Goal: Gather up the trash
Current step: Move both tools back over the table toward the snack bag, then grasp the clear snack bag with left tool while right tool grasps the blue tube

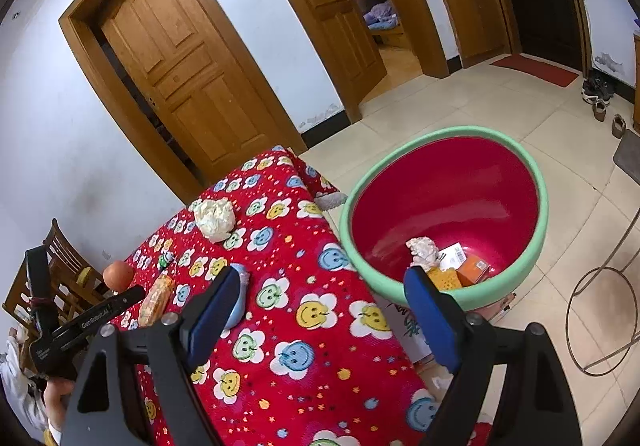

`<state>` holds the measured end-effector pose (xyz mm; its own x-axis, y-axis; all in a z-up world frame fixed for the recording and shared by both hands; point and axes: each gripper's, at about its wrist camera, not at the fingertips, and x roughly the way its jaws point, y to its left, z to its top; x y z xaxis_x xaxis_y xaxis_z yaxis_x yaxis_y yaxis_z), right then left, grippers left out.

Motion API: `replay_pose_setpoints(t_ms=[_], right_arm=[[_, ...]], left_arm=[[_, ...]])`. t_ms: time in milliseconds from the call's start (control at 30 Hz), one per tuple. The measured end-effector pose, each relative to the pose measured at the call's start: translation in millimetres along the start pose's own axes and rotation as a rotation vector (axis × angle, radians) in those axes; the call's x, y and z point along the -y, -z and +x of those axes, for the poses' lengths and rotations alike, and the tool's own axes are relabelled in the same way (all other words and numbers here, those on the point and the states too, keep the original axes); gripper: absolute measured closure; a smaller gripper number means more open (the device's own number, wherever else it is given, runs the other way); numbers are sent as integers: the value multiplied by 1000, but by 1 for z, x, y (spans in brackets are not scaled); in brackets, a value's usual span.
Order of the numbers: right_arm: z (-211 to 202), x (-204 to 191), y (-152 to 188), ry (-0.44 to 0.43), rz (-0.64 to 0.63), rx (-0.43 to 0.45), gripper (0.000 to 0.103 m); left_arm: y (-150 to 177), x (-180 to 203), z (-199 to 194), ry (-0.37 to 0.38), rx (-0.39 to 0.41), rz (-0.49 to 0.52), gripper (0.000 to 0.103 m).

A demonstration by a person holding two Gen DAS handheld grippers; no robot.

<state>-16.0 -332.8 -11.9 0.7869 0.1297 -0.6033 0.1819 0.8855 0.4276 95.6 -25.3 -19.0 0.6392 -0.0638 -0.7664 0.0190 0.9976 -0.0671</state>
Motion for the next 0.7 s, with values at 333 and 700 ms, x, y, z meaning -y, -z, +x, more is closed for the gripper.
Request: replay_pose_setpoints(t_ms=[333,700], right_arm=[[16,-20,7,23,-39,-36,17],[38,-39,15,40,-68,-85,17]], left_arm=[[3,-21,36,-14,-62,-29,32],[4,-26,51,15,-64,-35,33]])
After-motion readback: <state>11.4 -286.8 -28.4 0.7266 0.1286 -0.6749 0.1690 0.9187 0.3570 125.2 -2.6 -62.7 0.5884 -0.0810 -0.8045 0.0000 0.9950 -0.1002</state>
